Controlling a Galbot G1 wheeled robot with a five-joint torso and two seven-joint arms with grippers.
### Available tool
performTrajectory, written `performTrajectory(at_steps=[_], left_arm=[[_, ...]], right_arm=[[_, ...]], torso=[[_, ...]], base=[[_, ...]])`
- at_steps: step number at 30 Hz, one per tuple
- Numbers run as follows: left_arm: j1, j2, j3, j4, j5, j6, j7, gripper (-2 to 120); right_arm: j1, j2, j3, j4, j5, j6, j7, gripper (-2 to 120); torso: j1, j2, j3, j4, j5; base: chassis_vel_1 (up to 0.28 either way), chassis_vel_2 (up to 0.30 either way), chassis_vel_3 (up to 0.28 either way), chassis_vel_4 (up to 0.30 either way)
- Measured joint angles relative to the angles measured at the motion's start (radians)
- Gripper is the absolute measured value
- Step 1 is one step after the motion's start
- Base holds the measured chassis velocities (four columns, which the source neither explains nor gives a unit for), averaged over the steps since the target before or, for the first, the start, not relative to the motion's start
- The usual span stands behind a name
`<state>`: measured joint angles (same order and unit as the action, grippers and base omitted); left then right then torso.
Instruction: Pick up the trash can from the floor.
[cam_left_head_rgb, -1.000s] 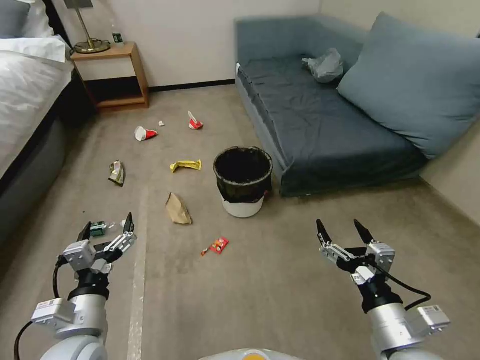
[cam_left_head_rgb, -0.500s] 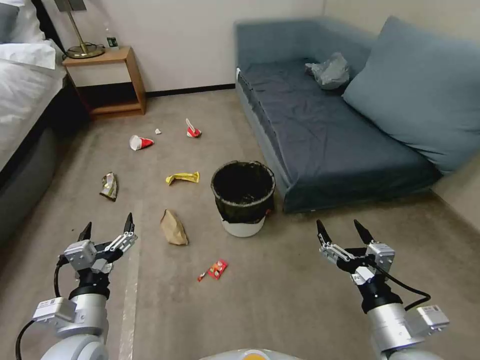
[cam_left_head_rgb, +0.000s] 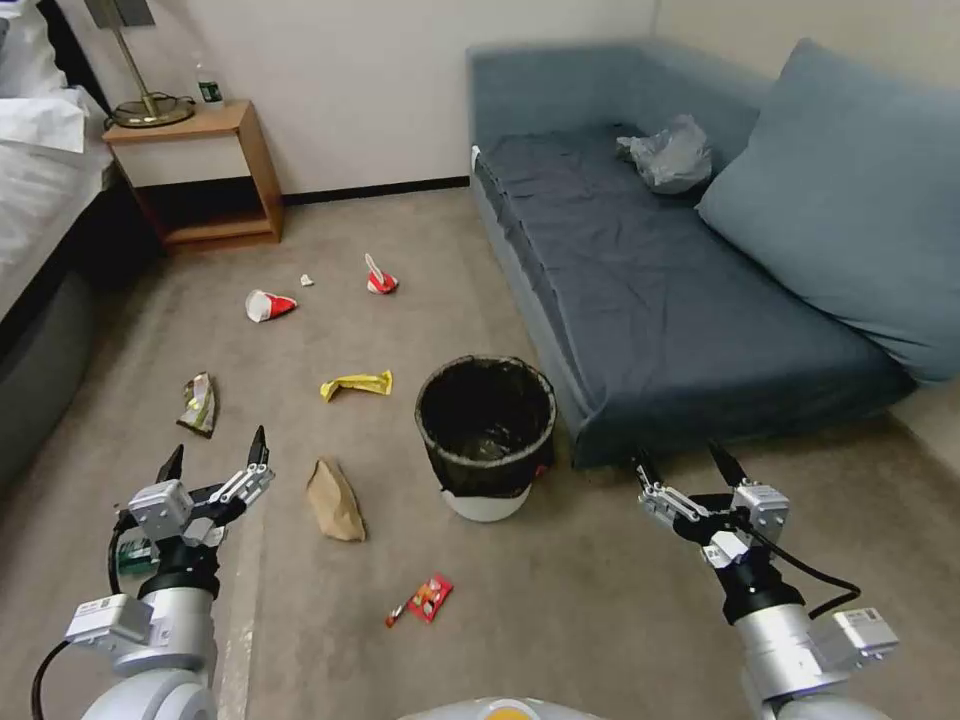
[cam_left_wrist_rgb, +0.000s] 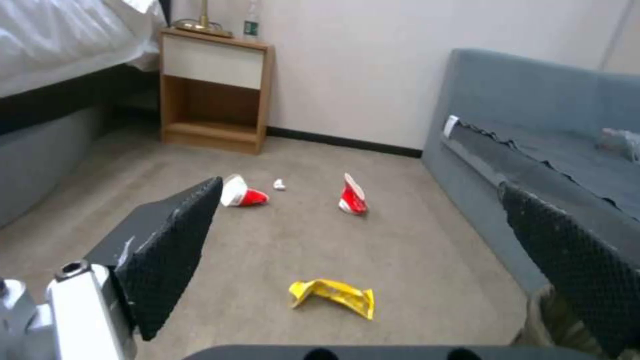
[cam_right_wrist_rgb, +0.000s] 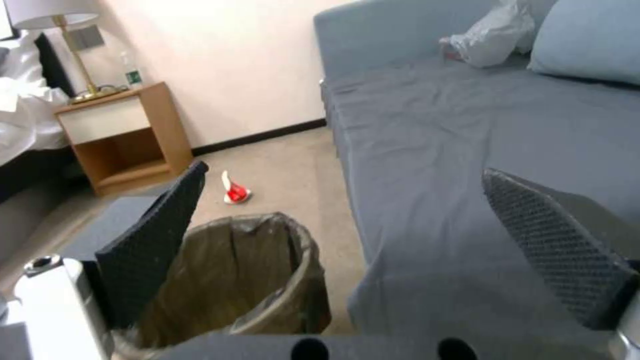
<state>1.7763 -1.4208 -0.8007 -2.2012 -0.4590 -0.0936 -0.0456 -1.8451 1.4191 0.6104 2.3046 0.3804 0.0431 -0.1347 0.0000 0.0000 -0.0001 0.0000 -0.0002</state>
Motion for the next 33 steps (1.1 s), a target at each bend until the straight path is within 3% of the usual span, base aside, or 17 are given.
performTrajectory(at_steps=[12, 17, 19, 20, 21, 22, 24, 26, 27, 28, 30, 31, 33], left_arm=[[0.002, 0.002, 0.003, -0.003, -0.006, 0.004, 0.002, 100], [-0.007, 0.019, 0.001, -0.019, -0.033, 0.038, -0.002, 100], [-0.032, 0.047, -0.010, -0.067, -0.126, 0.130, -0.029, 100], [-0.032, 0.047, -0.010, -0.067, -0.126, 0.130, -0.029, 100], [-0.065, 0.076, -0.015, -0.099, -0.209, 0.219, -0.047, 100], [-0.065, 0.076, -0.015, -0.099, -0.209, 0.219, -0.047, 100], [-0.123, 0.141, -0.010, -0.120, -0.301, 0.336, -0.050, 100], [-0.144, 0.170, -0.005, -0.120, -0.338, 0.370, -0.052, 100], [-0.186, 0.227, 0.008, -0.112, -0.406, 0.435, -0.058, 100], [-0.186, 0.227, 0.008, -0.112, -0.406, 0.435, -0.058, 100], [-0.262, 0.325, 0.041, -0.048, -0.468, 0.509, -0.076, 100], [-0.262, 0.325, 0.041, -0.048, -0.468, 0.509, -0.076, 100], [-0.335, 0.400, 0.098, 0.029, -0.490, 0.556, -0.109, 100]], right_arm=[[-0.006, 0.002, -0.001, 0.005, 0.033, 0.025, -0.037, 100], [-0.006, 0.003, -0.005, 0.005, 0.037, 0.032, -0.048, 100], [0.006, -0.012, -0.011, 0.002, 0.051, 0.033, -0.060, 100], [0.006, -0.012, -0.011, 0.002, 0.051, 0.033, -0.060, 100], [0.006, -0.016, -0.011, -0.002, 0.055, 0.038, -0.068, 100], [0.006, -0.016, -0.011, -0.002, 0.055, 0.038, -0.068, 100], [0.004, -0.017, -0.008, -0.004, 0.057, 0.047, -0.076, 100], [0.004, -0.015, -0.007, -0.004, 0.058, 0.048, -0.076, 100], [0.008, -0.012, -0.005, -0.004, 0.059, 0.050, -0.076, 100], [0.008, -0.012, -0.005, -0.004, 0.059, 0.050, -0.076, 100], [0.016, -0.004, -0.004, -0.007, 0.059, 0.051, -0.076, 100], [0.016, -0.004, -0.004, -0.007, 0.059, 0.051, -0.076, 100], [0.023, 0.006, -0.003, -0.018, 0.056, 0.052, -0.077, 100]], torso=[[0.000, 0.000, 0.000, 0.0000, 0.0002], [0.000, 0.000, 0.000, 0.0000, 0.0001], [0.000, 0.000, 0.000, 0.0004, 0.0002], [0.000, 0.000, 0.000, 0.0004, 0.0002], [0.000, 0.000, 0.000, 0.0003, 0.0003], [0.000, 0.000, 0.000, 0.0003, 0.0003], [0.000, 0.000, 0.000, -0.0001, 0.0002], [0.000, 0.000, 0.000, -0.0003, 0.0001], [0.000, 0.000, 0.000, -0.0002, 0.0002], [0.000, 0.000, 0.000, -0.0002, 0.0002], [0.000, 0.000, 0.000, -0.0002, -0.0001], [0.000, 0.000, 0.000, -0.0002, -0.0001], [0.000, 0.000, 0.000, 0.0000, 0.0000]], base=[[-0.071, 0.064, 0.071, -0.068], [0.000, 0.000, 0.000, 0.000], [0.000, 0.000, 0.000, 0.000], [0.000, 0.000, 0.000, 0.000], [0.000, 0.000, 0.000, 0.000], [0.000, 0.000, 0.000, 0.000], [0.000, 0.000, 0.000, 0.000], [0.000, 0.000, 0.000, 0.000], [0.000, 0.000, 0.000, 0.000], [0.000, 0.000, 0.000, 0.000], [0.000, 0.000, 0.000, 0.000], [0.000, 0.000, 0.000, 0.000], [0.000, 0.000, 0.000, 0.000]])
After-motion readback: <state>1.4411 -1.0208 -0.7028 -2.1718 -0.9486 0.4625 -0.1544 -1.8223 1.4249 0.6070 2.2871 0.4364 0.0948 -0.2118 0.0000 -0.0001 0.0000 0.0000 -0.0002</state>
